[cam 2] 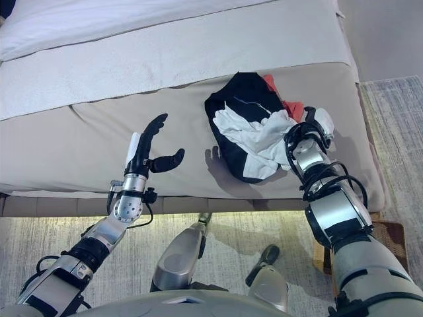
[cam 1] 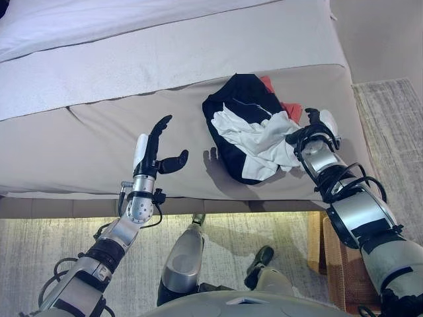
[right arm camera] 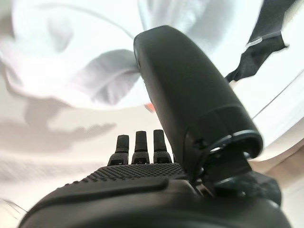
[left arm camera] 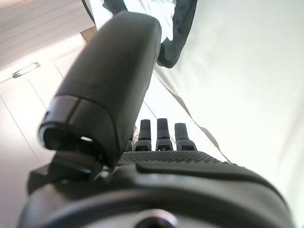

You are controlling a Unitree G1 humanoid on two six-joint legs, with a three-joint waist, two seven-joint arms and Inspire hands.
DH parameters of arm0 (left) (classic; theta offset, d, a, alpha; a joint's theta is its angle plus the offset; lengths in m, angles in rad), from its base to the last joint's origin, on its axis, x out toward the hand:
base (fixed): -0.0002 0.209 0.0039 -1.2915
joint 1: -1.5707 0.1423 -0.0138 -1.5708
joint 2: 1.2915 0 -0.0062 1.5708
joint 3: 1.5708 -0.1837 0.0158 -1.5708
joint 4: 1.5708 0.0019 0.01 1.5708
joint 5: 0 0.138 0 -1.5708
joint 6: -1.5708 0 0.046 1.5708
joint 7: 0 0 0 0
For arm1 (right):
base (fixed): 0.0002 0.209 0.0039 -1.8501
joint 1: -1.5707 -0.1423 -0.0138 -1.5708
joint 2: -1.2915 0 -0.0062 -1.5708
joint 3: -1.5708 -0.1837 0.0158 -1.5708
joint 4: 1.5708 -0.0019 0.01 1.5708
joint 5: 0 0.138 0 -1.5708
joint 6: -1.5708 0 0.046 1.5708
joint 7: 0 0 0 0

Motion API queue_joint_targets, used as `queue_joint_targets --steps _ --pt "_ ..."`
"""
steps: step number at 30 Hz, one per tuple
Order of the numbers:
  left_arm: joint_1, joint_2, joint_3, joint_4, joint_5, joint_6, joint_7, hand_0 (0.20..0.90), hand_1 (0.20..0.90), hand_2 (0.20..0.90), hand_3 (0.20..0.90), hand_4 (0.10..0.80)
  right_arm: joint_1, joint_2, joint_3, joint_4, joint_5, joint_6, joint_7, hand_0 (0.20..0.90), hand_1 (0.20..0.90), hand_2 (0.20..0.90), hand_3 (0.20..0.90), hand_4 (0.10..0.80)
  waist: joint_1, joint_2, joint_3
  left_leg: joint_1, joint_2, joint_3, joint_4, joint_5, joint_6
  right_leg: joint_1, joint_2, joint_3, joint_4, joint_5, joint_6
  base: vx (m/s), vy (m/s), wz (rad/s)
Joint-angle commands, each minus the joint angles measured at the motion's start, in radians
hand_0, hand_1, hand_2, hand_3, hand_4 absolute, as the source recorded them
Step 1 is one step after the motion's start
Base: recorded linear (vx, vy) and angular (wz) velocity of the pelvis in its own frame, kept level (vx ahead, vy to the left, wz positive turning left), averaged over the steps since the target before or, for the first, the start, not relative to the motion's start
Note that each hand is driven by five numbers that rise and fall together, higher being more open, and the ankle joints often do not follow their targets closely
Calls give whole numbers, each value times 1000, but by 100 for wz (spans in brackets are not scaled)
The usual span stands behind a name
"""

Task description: Pick up the clothes from the bed and place them into the basket

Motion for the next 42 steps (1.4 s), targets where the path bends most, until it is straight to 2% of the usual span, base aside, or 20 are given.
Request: queue_joint_targets --steps 1,7,11,16,30,35,42 --pt "6 -15 -15 -34 9 -98 73 900 900 900 900 800 -24 -57 103 -105 -160 17 -159 900 900 900 900 800 -18 -24 -128 71 -3 92 -66 -106 33 -45 22 51 53 -13 -34 0 0 0" --pt "22 -18 -4 -27 14 -99 103 900 900 900 900 800 42 -57 125 -237 -312 49 -264 900 900 900 900 800 -35 -27 -129 76 1 105 -79 -107 36 -47 27 62 44 -10 -30 -5 6 -2" --pt "44 -16 20 -35 20 -103 122 900 900 900 900 800 128 -71 168 -381 -431 42 -243 900 900 900 900 800 -48 -30 -126 75 1 106 -91 -103 36 -52 30 69 39 -10 -26 -16 8 0" --pt "68 -10 50 -46 32 -110 135 900 900 900 900 800 221 -59 209 -465 -527 19 -205 900 900 900 900 800 -54 -40 -124 74 3 104 -98 -103 38 -57 32 66 38 -12 -24 -4 -7 -2" --pt "88 0 76 -73 37 -115 105 900 900 900 900 800 255 -11 261 -437 -512 -27 -79 900 900 900 900 800 -32 -39 -121 70 -2 82 -118 -86 32 -47 38 48 24 -13 -20 0 -1 0" --pt "84 2 76 -76 42 -114 102 900 900 900 900 800 257 3 268 -437 -521 -16 -82 900 900 900 900 800 -26 -43 -120 66 -2 78 -116 -84 31 -46 39 43 27 -15 -21 -3 -8 4" --pt "93 2 78 -83 37 -114 85 900 900 900 900 800 226 26 269 -399 -515 -45 -65 900 900 900 900 800 -8 -39 -118 64 -2 65 -122 -75 25 -37 41 32 20 -13 -22 2 0 0"
